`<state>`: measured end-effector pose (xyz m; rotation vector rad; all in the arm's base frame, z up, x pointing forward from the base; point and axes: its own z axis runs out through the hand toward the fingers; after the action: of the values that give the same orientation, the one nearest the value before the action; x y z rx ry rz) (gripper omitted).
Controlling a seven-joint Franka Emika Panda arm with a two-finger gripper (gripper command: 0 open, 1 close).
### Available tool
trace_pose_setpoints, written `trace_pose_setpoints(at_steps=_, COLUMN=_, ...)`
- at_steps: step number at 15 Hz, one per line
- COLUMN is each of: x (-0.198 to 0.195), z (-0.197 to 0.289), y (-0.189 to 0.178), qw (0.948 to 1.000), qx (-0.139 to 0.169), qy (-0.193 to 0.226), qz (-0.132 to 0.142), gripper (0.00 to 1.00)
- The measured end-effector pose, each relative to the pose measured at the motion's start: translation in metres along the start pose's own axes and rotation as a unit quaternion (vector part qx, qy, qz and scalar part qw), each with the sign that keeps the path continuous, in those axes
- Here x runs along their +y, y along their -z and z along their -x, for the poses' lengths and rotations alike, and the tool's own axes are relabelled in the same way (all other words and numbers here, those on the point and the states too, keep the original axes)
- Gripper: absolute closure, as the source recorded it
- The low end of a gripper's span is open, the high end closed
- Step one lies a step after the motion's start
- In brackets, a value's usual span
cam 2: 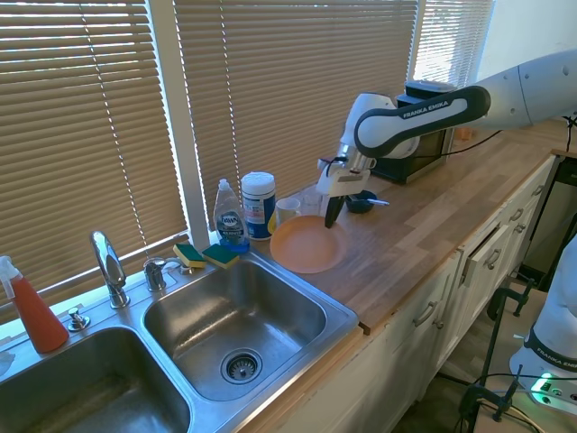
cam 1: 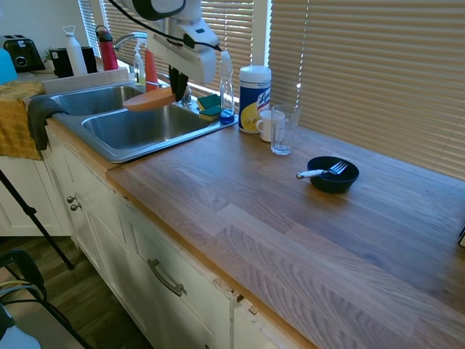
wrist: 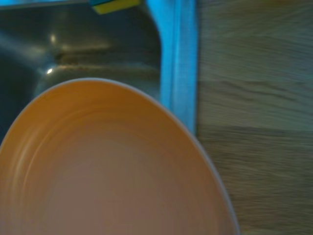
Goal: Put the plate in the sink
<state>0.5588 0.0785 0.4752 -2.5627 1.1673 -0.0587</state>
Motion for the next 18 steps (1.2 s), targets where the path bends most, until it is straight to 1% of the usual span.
trace_pose_setpoints(at_steps=1, x=-0.023, z=0.013, y=-0.011, qw=0.9999, qx=0.005, qy=0.008, qz=0.011, gripper=1.00)
trace_pose_setpoints(at_steps=3, x=-0.058, z=0.023, y=-0.042, qw=0.9992, qx=0.010, qy=0.019, qz=0.033, gripper=1.00)
trace_pose_setpoints(at_steps=5, x=-0.088, z=0.025, y=-0.078, qw=0.9981, qx=0.010, qy=0.029, qz=0.054, gripper=1.00)
trace_pose_setpoints(at_steps=8, x=-0.129, z=0.031, y=-0.133, qw=0.9964, qx=0.007, qy=0.035, qz=0.076, gripper=1.00)
trace_pose_setpoints(at_steps=11, x=-0.151, z=0.025, y=-0.188, qw=0.9947, qx=0.002, qy=0.035, qz=0.097, gripper=1.00)
trace_pose_setpoints(at_steps=13, x=-0.157, z=0.012, y=-0.223, qw=0.9934, qx=-0.004, qy=0.031, qz=0.111, gripper=1.00)
trace_pose_setpoints(at_steps=15, x=-0.160, z=0.000, y=-0.249, qw=0.9923, qx=-0.007, qy=0.026, qz=0.121, gripper=1.00)
trace_pose_setpoints(at_steps=16, x=-0.162, z=-0.005, y=-0.260, qw=0.9917, qx=-0.009, qy=0.024, qz=0.126, gripper=0.00)
trace_pose_setpoints(at_steps=18, x=-0.163, z=-0.011, y=-0.277, qw=0.9906, qx=-0.009, qy=0.019, qz=0.135, gripper=0.00)
